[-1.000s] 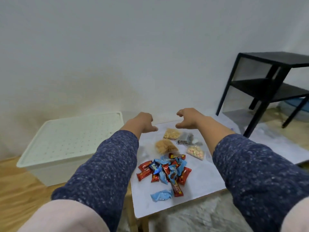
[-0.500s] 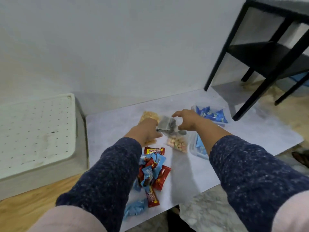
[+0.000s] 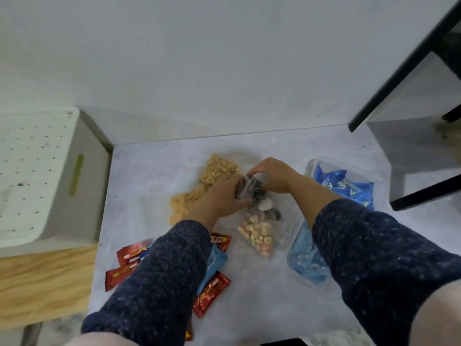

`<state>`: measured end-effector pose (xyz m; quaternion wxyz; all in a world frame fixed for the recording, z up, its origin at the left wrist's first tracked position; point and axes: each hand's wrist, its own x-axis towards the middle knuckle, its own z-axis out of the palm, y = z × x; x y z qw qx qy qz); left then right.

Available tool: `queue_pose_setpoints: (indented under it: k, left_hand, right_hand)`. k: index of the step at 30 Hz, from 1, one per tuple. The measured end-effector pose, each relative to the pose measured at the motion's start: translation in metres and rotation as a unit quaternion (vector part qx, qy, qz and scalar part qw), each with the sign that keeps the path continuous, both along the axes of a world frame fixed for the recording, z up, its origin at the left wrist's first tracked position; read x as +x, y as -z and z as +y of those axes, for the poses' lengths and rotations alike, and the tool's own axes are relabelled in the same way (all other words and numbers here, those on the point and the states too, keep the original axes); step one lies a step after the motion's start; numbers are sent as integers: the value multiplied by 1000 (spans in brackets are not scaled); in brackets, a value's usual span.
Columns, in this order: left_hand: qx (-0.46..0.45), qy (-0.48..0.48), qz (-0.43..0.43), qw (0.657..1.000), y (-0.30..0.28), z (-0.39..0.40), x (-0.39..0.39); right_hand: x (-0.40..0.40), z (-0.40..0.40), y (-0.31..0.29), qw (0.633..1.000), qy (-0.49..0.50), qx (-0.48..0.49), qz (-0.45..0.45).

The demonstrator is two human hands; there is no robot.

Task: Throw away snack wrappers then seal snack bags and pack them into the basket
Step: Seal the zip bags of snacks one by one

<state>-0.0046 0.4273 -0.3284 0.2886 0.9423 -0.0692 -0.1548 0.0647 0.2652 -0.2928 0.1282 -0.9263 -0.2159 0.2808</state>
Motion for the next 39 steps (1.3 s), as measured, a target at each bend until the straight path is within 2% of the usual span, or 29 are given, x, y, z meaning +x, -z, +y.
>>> queue_pose_setpoints:
  k: [5, 10, 14, 16, 21, 27, 30, 34, 39]
  left_hand:
    - [-13, -54, -3, 998, -13, 6, 9]
    - [-37, -161, -78, 983, -32, 25, 3]
    - [-179, -300, -99, 932, -62, 48, 0]
    - [-245, -336, -98, 904, -81, 61, -4]
    - [-338, -314, -148, 875, -137, 86, -16]
    - [-392, -302, -244, 834, -202, 102, -40]
    - [-405, -311, -274, 815, -219, 107, -55]
    - [-426, -292, -283, 808, -228, 109, -72]
    - [-411, -273, -294, 819, -232, 112, -83]
  right_hand:
    - [12, 6, -6, 999, 7, 34, -3]
    - [19, 25, -33, 994, 22, 99, -30]
    - [12, 38, -63, 960, 134, 245, -16]
    - [4, 47, -82, 939, 168, 301, -16]
    - [-23, 66, -134, 915, 174, 362, -52]
    - [-63, 87, -180, 880, 173, 408, -174]
    - [-81, 95, -196, 862, 165, 435, -201]
    - [-98, 98, -211, 851, 165, 458, -198]
    - [-109, 99, -220, 862, 157, 431, -217]
